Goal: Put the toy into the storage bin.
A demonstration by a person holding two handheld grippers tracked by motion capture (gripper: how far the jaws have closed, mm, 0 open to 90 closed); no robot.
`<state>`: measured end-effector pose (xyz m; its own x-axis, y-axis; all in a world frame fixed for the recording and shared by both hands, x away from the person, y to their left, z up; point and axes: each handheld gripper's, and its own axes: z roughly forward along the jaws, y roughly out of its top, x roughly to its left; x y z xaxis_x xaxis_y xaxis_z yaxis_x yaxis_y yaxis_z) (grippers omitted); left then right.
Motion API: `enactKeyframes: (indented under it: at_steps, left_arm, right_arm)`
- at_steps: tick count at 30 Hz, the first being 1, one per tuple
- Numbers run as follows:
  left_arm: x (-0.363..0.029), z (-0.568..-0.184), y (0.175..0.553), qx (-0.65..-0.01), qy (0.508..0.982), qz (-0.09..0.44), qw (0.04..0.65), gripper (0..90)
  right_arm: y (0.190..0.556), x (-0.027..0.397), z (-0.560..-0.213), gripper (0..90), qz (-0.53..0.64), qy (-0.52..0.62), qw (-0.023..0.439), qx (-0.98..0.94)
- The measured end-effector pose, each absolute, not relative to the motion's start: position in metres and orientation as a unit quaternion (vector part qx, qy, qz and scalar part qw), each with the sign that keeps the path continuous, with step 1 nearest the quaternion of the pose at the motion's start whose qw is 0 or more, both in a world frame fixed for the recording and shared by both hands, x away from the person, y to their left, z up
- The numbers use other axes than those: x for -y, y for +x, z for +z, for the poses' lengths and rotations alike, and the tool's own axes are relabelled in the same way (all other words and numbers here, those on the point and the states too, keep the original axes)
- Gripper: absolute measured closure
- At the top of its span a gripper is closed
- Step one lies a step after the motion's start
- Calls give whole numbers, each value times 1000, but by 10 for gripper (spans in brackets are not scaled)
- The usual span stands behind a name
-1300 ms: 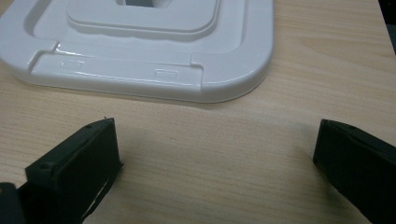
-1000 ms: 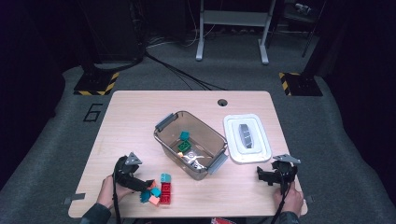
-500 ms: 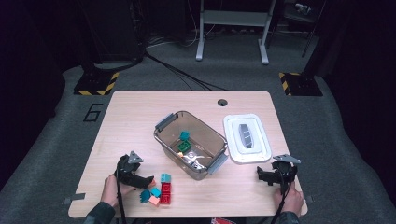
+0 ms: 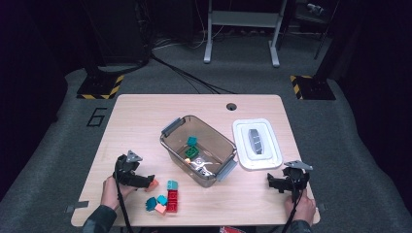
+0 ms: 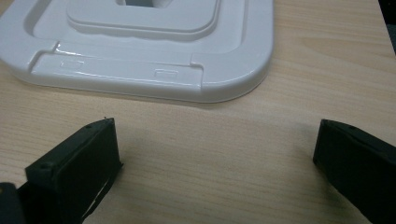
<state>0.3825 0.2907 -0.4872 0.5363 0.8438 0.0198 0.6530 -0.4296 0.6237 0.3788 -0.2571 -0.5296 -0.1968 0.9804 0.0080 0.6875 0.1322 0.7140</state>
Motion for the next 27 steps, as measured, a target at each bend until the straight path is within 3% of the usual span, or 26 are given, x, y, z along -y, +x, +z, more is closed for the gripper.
enactKeyframes:
  at_steps: [6,13,19,24,27]
  left_arm:
    - [-274,-483,378,-430,850,131,274,102]
    - [-262,-491,374,-425,865,111,244,357]
    - [-268,-498,374,-439,860,108,238,442]
    - [-271,-500,375,-437,858,114,246,566]
    - [-273,-501,375,-438,854,113,256,583]
  right_arm:
    - [379,257,-530,0,302,586,243,-712]
    - [379,257,-530,0,302,585,242,-712]
    - [379,257,-530,0,302,585,243,-712]
    - [379,257,-530,0,302,585,242,-712]
    - [379,257,-530,0,302,585,243,-712]
